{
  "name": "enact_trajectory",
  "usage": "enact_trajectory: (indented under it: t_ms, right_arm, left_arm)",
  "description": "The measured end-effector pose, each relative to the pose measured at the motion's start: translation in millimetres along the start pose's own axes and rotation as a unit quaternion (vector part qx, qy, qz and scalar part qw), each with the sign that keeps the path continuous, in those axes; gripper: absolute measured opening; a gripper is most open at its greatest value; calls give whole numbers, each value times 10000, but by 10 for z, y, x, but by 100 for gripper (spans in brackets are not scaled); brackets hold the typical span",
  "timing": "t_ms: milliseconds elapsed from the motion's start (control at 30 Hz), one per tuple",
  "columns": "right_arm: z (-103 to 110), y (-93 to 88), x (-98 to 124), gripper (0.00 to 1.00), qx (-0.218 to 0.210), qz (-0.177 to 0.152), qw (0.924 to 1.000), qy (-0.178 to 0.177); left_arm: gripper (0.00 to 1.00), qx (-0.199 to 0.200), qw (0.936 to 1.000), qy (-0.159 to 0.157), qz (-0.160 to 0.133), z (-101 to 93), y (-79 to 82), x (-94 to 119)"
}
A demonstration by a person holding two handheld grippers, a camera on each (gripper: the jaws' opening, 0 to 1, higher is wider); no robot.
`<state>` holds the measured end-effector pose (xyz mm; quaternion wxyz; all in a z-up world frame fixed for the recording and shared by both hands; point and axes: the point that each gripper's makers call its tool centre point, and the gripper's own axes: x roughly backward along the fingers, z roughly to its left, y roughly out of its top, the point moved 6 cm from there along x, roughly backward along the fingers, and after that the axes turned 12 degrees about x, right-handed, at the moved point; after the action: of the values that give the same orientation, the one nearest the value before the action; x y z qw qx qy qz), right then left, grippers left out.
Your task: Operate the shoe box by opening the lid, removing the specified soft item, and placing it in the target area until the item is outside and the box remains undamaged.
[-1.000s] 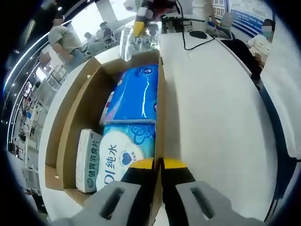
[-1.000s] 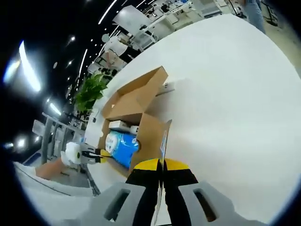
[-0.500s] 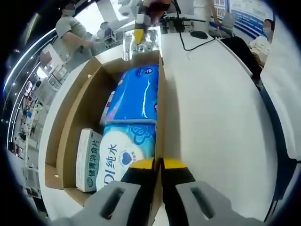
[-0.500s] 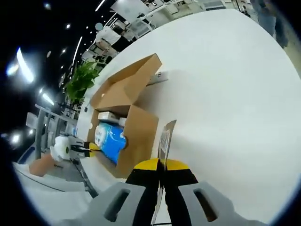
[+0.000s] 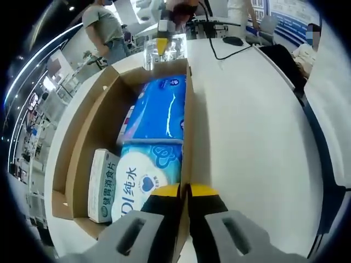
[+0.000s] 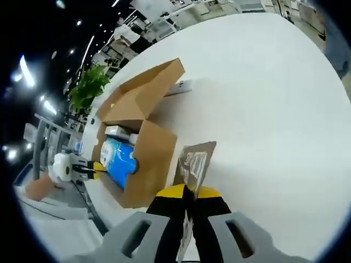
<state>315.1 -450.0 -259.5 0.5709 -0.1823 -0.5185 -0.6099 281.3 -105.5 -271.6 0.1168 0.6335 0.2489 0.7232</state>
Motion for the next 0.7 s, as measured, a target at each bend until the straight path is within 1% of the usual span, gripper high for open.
enact_trajectory:
  t_ms: [33, 100, 200, 300, 367, 500, 567, 700]
  right_arm:
    - [-7, -9, -9, 0, 36, 40, 10000, -52]
    - [102, -58, -5, 0, 101, 74, 9998, -159]
    - [179, -101, -5, 0, 272, 159, 9989, -341]
    - [214, -132, -12, 0, 419, 228, 9978, -467]
    - [246, -149, -11, 0, 420, 225, 9977, -482]
    - [265, -156, 6, 1, 437, 189, 9977, -488]
    - [257, -166, 13, 3, 507, 183, 9970, -562]
    - [211, -171, 15, 6, 516, 202, 9961, -691]
  left_arm:
    - [4, 3, 10000, 2, 0, -2, -1, 0]
    - [4, -2, 10000, 10, 3, -3, -1, -1]
    - [4, -14, 10000, 18, 3, -3, -1, -1]
    - [4, -29, 10000, 20, 11, -3, -1, -3]
    - [4, -23, 10000, 21, 13, -5, -2, -2]
    - [4, -1, 10000, 30, 12, -3, -2, -3]
    - [4, -3, 10000, 33, 15, -1, -4, -4]
    - [4, 6, 10000, 33, 17, -1, -6, -3]
